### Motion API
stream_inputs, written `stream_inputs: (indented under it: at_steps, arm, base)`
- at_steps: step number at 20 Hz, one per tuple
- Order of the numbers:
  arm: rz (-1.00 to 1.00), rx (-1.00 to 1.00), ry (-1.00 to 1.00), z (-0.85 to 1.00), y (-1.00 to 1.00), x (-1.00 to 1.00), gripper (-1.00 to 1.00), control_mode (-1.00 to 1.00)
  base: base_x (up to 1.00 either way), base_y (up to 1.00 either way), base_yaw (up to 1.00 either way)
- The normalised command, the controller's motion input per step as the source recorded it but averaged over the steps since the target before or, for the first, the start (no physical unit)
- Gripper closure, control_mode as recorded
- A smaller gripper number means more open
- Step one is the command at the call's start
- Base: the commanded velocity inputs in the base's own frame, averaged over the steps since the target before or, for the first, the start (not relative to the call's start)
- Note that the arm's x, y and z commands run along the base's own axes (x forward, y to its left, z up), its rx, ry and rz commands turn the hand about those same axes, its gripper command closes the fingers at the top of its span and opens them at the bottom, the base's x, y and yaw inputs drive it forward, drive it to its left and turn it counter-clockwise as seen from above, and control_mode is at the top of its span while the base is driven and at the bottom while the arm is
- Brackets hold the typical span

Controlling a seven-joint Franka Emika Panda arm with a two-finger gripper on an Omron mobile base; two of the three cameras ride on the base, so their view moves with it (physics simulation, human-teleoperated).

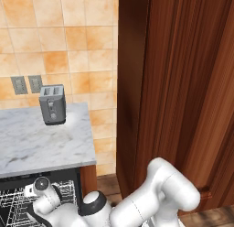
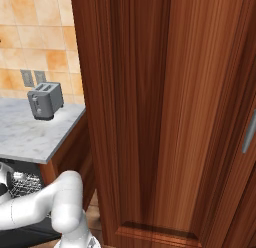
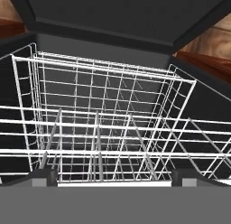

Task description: Open the dishwasher door and pull out the top rack.

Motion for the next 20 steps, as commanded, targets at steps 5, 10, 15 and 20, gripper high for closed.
stream_inputs:
  at_steps: [5,10,15,20]
  arm:
    - [-0.03,0.0,-0.18,-0.44,0.0,0.04,-1.0,-1.0]
    - [-0.05,0.0,-0.2,-0.35,-0.01,0.18,-1.0,-1.0]
    - [-0.01,-0.02,-0.27,-0.53,0.0,0.14,-1.0,-1.0]
    - [0.0,-0.05,-0.34,-0.46,-0.02,0.03,-1.0,-1.0]
  base:
    - [0.0,0.0,0.0]
    - [0.0,0.0,0.0]
    - [0.0,0.0,0.0]
    - [0.0,0.0,0.0]
